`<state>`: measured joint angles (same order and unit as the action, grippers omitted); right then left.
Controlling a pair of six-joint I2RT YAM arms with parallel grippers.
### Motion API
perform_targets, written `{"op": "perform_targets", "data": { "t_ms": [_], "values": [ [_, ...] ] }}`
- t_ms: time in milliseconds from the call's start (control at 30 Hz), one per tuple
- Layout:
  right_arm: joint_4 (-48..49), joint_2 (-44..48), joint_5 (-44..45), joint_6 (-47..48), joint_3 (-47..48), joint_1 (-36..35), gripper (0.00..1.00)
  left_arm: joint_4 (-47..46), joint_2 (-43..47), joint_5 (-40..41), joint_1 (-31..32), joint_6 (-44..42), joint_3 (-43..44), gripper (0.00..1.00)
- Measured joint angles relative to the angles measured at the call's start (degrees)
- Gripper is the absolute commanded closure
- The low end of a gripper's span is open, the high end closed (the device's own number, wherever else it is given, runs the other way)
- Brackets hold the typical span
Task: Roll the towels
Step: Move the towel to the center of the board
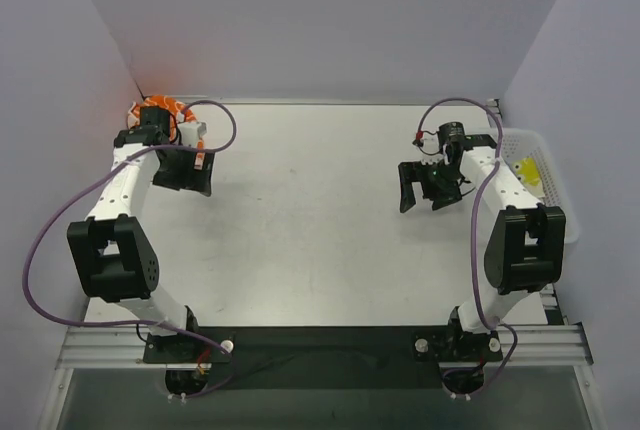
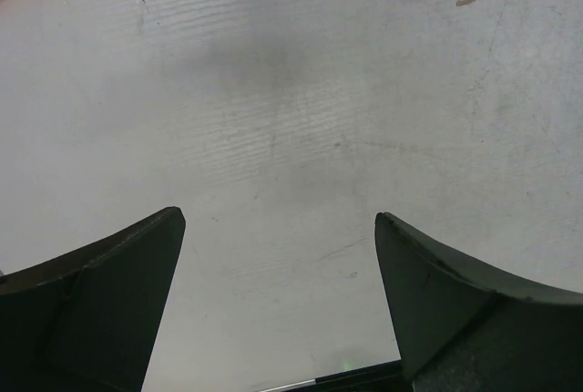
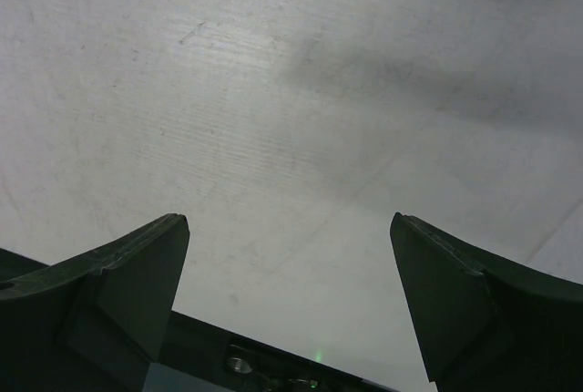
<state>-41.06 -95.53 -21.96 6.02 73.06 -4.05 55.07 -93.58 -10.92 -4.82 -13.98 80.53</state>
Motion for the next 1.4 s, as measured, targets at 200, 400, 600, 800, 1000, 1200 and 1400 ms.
{"op": "perform_targets", "data": {
  "t_ms": [200, 400, 600, 800, 1000, 1200, 1400],
  "values": [
    [0.57, 0.02, 8.09, 2.10, 0.15, -0.13, 0.00, -0.04, -8.00, 3.52, -2.71, -0.44, 10.91, 0.03],
    [0.94, 0.68, 11.96, 8.55, 0.22, 1.51, 0.00, 1.33, -27.50, 5.49, -10.03, 1.05, 35.28, 0.04],
    [1.49, 3.17, 13.70, 11.30, -0.26, 2.67, 0.00, 3.76, -41.77, 7.50, -11.78, 2.54, 53.02, 0.06],
    [1.55, 3.30, 14.32, 11.87, -1.25, 2.86, 0.00, 5.07, -46.84, 8.13, -11.39, 3.80, 56.30, 0.14],
    [1.55, 3.30, 14.69, 11.85, -1.25, 2.86, 0.00, 5.33, -47.58, 8.44, -12.76, 5.46, 53.00, 0.18],
    [1.51, 3.28, 14.62, 11.63, -1.20, 2.89, 0.00, 4.33, -46.95, 8.90, -15.12, 6.43, 44.54, 0.32],
    [1.16, 3.17, 14.43, 11.43, -0.79, 2.91, 0.02, 2.38, -44.33, 7.41, -15.65, 7.30, 39.67, 0.67]
  ]
}}
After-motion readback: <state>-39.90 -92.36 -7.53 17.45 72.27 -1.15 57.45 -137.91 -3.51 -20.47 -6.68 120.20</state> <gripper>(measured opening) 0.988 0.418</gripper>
